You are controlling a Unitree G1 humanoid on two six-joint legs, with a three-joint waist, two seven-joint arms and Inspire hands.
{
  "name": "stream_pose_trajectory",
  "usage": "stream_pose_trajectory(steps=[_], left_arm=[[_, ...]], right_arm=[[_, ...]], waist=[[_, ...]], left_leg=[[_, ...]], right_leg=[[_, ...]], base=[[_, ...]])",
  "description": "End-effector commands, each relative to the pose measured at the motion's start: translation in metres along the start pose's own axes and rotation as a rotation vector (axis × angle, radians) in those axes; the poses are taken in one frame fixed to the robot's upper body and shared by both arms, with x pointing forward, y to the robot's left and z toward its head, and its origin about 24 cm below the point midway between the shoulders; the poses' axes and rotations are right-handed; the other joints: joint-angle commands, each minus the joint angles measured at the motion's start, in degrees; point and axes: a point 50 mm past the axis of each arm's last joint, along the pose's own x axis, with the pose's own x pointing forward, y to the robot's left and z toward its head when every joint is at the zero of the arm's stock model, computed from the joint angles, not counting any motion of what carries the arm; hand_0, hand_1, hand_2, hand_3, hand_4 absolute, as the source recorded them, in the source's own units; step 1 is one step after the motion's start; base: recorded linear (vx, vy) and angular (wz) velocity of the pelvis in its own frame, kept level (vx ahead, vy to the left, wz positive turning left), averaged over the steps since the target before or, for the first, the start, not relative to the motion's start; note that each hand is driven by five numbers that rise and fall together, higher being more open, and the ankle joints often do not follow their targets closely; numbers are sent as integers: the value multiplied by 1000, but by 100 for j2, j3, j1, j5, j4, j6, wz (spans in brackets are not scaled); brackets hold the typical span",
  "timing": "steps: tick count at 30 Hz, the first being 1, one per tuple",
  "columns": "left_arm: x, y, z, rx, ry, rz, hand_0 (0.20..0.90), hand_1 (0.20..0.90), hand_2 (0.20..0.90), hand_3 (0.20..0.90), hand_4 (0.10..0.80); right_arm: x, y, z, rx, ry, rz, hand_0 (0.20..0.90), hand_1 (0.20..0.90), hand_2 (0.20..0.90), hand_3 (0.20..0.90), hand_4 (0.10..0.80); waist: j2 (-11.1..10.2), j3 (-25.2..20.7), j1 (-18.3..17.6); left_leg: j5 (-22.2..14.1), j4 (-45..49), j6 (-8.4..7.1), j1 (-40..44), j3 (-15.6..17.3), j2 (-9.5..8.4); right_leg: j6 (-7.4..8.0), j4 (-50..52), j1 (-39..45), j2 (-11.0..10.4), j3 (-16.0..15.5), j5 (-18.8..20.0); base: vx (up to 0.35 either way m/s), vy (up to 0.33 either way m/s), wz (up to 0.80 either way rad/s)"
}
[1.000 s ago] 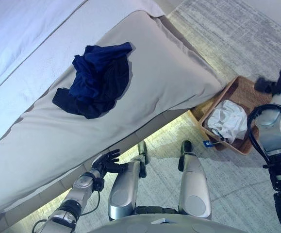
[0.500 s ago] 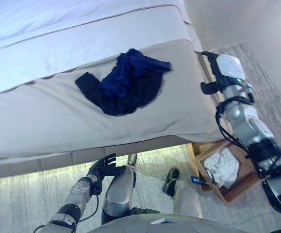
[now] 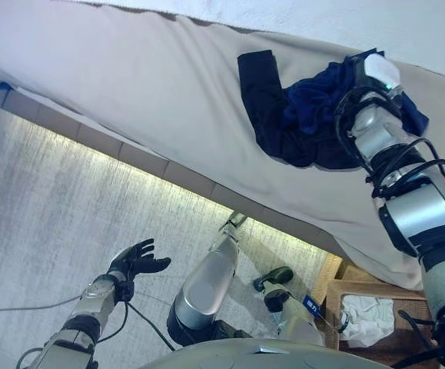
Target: Pick up the clothes from the bed and place them into the basket
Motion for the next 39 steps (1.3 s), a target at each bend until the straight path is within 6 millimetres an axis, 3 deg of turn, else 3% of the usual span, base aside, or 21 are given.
stream_pose_trajectory(steps=[1, 6, 7, 9, 13, 14, 15, 18, 21, 26, 39], left_arm=[[-9, 4, -15, -23, -23, -10, 900, 900, 900, 900, 800], [-11, 2, -10, -24, -77, -34, 900, 900, 900, 900, 800], [-11, 2, -10, -24, -79, -34, 900, 900, 900, 900, 800], [-11, 3, -6, -16, -93, -38, 900, 900, 900, 900, 800], [-12, 1, -10, -16, -83, -35, 900, 900, 900, 900, 800], [-12, 0, -13, -21, -79, -25, 900, 900, 900, 900, 800], [-13, 0, -14, -23, -78, -22, 900, 900, 900, 900, 800], [-15, 2, -22, -38, -65, 6, 900, 900, 900, 900, 800], [-16, 4, -28, -54, -52, 44, 900, 900, 900, 900, 800], [-23, 10, -46, -50, 11, 80, 900, 900, 900, 900, 800], [-44, 4, -110, 78, 323, 103, 900, 900, 900, 900, 800]], right_arm=[[7, -57, 18, -3, -12, -165, 900, 900, 900, 900, 800], [8, -51, 5, -23, 96, -98, 900, 900, 900, 900, 800], [8, -52, 4, -22, 95, -98, 564, 564, 564, 507, 407], [8, -55, 10, 35, 58, -132, 300, 300, 300, 200, 100], [4, -70, 38, 199, -118, -294, 300, 300, 300, 200, 100], [-2, -79, 59, 272, -225, -366, 300, 300, 300, 200, 100], [-5, -82, 65, 294, -267, -395, 300, 300, 300, 200, 100], [-32, -104, 103, 430, -524, -562, 300, 300, 300, 200, 100], [-66, -133, 120, 568, -742, -706, 300, 300, 300, 200, 100], [-96, -158, 98, 736, -845, -833, 300, 300, 300, 200, 100], [-98, -142, 26, 831, -657, -823, 300, 300, 300, 200, 100]], waist=[[-69, 254, 77], [-36, 254, 171], [-38, 254, 172], [-53, 254, 175], [-94, 254, 108], [-129, 254, 51], [-143, 254, 35], [-248, 254, -113], [-350, 246, -334], [-464, -382, -681], [-535, -1905, -1462]], left_leg=[[-211, -280, 480, -171, 735, -61], [-117, -299, 472, -490, 632, -28], [-112, -302, 471, -500, 623, -28], [-82, -352, 463, -551, 556, -35], [-80, -411, 436, -524, 515, 15], [-107, -428, 431, -474, 521, 47], [-118, -430, 431, -453, 526, 55], [-218, -461, 432, -203, 574, 111], [-299, -639, 431, 321, 683, 184], [-336, -1189, 371, 1077, 851, 313], [-320, -1781, 367, 2368, 1241, 294]], right_leg=[[216, 617, 209, -236, -111, 126], [232, 816, -52, -199, -174, 44], [231, 822, -61, -193, -172, 38], [241, 838, -118, -126, -143, 27], [261, 826, -185, -58, -65, 75], [268, 818, -190, -37, -21, 101], [271, 816, -185, -34, -8, 115], [304, 790, -87, -8, 136, 183], [340, 616, 224, 51, 377, 234], [354, -25, 820, 224, 687, 242], [408, -932, 1793, 609, 1142, 427]], base=[[-26, 27, 18], [-25, -14, 7], [-15, -69, 7], [-6, -72, 9], [-16, -38, 11], [-32, -21, 2], [-34, -27, -3], [-23, -24, -13], [-10, -32, -20], [75, -53, -28], [92, -47, -23]])
